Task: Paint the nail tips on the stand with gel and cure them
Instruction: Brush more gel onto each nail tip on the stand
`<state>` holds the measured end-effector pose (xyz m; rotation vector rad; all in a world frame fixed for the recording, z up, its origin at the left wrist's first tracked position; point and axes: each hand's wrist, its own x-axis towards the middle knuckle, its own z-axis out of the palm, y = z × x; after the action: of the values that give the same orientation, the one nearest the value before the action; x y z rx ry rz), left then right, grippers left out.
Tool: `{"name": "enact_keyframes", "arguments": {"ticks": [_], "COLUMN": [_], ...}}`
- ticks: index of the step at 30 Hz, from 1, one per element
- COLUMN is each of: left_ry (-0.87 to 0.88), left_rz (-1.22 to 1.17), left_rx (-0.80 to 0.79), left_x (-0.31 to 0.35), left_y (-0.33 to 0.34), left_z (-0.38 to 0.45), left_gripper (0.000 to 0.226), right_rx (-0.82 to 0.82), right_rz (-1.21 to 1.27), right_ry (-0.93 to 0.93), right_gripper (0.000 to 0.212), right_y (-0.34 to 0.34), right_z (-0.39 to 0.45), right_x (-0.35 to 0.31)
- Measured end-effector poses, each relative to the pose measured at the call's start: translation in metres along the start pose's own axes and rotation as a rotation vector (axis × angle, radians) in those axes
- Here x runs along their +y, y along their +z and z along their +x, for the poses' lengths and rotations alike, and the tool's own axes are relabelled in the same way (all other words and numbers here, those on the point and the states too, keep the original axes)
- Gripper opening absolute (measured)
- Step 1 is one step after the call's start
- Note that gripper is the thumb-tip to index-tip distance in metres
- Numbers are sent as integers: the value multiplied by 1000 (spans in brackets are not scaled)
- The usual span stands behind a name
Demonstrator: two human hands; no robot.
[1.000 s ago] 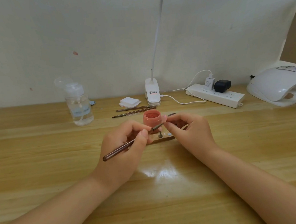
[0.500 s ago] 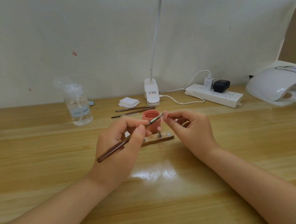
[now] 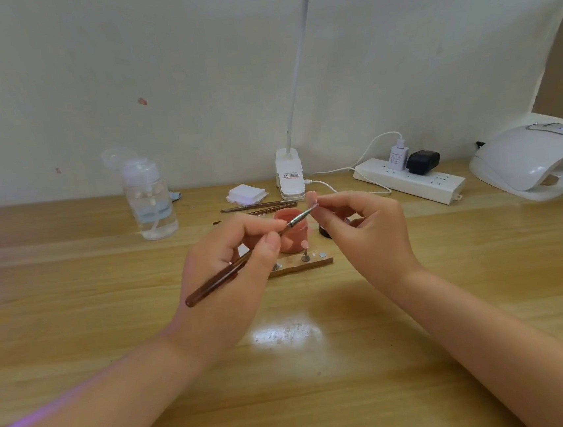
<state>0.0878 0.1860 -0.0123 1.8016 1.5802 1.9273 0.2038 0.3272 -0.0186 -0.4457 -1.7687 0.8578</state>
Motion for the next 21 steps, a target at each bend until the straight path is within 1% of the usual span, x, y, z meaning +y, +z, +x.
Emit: {"name": "enact_keyframes", "arguments": {"ticks": [5, 10, 15, 17, 21], "left_ry": [12, -6, 38, 45, 25], "left_rz": [-6, 11, 77, 77, 73], "left_rx": [34, 19, 23, 40, 19], "left_x": [3, 4, 4, 6, 6], "left_y": [0, 2, 0, 0, 3], "left_z": [1, 1, -2, -1, -1], "left_gripper": [20, 24, 12, 16, 20], "right_rx": [-14, -23, -35, -34, -30], "right_rz": [7, 31, 26, 36, 41], "right_ry": [21, 32, 43, 45, 32], "right_gripper": [4, 6, 7, 4, 10], "right_y": [1, 2, 2, 3, 3], "right_z": [0, -1, -2, -1, -2], "right_x": [1, 1, 3, 2, 0]}}
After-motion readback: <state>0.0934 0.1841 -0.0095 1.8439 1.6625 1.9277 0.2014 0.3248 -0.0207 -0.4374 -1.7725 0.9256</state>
